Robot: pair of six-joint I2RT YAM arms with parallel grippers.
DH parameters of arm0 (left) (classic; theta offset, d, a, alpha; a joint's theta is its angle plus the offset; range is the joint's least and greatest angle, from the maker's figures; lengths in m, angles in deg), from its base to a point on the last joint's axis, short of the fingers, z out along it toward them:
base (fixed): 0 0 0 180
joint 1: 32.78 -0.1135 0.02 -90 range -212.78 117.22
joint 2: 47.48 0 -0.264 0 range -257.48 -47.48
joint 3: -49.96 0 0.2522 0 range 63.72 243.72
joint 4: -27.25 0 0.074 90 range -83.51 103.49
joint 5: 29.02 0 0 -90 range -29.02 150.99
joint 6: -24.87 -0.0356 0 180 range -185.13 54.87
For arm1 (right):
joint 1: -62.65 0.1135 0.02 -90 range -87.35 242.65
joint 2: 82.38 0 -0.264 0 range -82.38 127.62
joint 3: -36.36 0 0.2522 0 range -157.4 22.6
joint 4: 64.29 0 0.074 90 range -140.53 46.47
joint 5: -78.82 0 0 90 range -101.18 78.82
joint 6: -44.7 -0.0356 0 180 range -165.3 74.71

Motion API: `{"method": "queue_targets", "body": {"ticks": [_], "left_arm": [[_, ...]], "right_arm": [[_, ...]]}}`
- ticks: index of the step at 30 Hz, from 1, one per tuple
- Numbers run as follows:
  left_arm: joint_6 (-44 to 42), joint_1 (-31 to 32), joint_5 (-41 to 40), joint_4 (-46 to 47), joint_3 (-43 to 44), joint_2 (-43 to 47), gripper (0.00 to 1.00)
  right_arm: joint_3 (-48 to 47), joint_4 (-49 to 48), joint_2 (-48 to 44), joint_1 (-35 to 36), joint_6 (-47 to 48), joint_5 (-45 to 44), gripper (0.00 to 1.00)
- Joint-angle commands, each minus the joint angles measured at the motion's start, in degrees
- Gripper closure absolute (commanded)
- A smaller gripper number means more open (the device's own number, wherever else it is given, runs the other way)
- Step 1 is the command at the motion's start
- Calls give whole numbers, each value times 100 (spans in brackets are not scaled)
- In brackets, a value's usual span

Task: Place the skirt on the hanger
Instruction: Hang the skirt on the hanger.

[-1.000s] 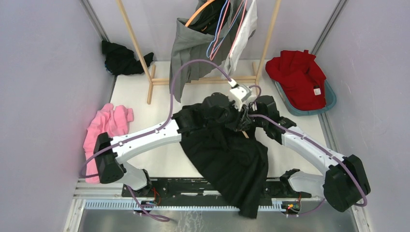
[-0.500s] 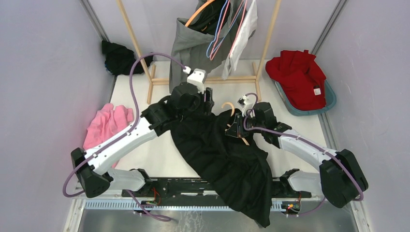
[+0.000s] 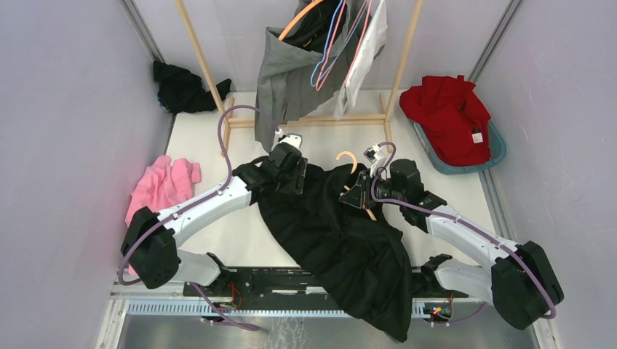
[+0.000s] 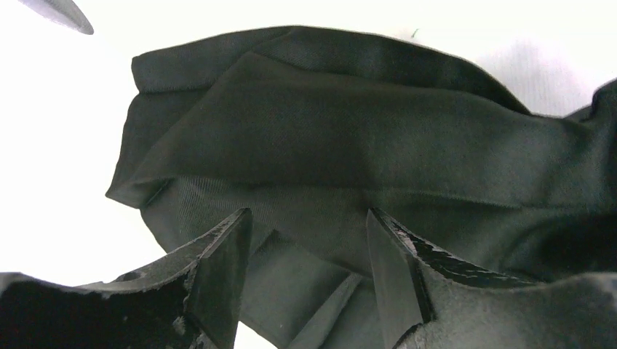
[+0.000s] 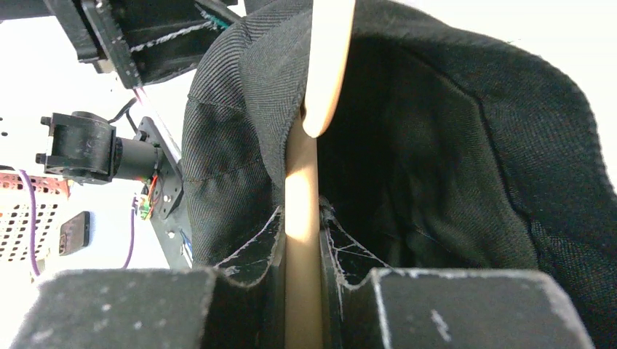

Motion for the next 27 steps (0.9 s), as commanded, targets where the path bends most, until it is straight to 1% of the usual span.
{"method": "queue_targets", "body": {"ticks": [1,5,10,12,16,18,21,27], "left_arm": [[-383,-126,-137,689,0,61,35],[-947,-137,24,1070,14,250,36],[-1452,-156,237,966,364,205,39],[-1652,-199,492,897,500,98,41],[-1874,-382,968,476,876,-261,42],[-1944,-477,1231,437,952,-328,42],[-2023,-611,1898,365,1055,-416,41],[-2210,-652,2657,-57,1262,-610,41]], "right_arm": [[12,-551,-219,33,-140,245,99],[75,-640,-200,39,-164,312,99],[110,-755,-161,40,-217,375,99],[115,-788,-157,35,-236,396,99],[137,-851,-157,40,-269,468,99],[149,-871,-161,34,-280,496,99],[167,-896,-170,43,-298,529,99],[158,-939,-159,31,-332,548,99]]}}
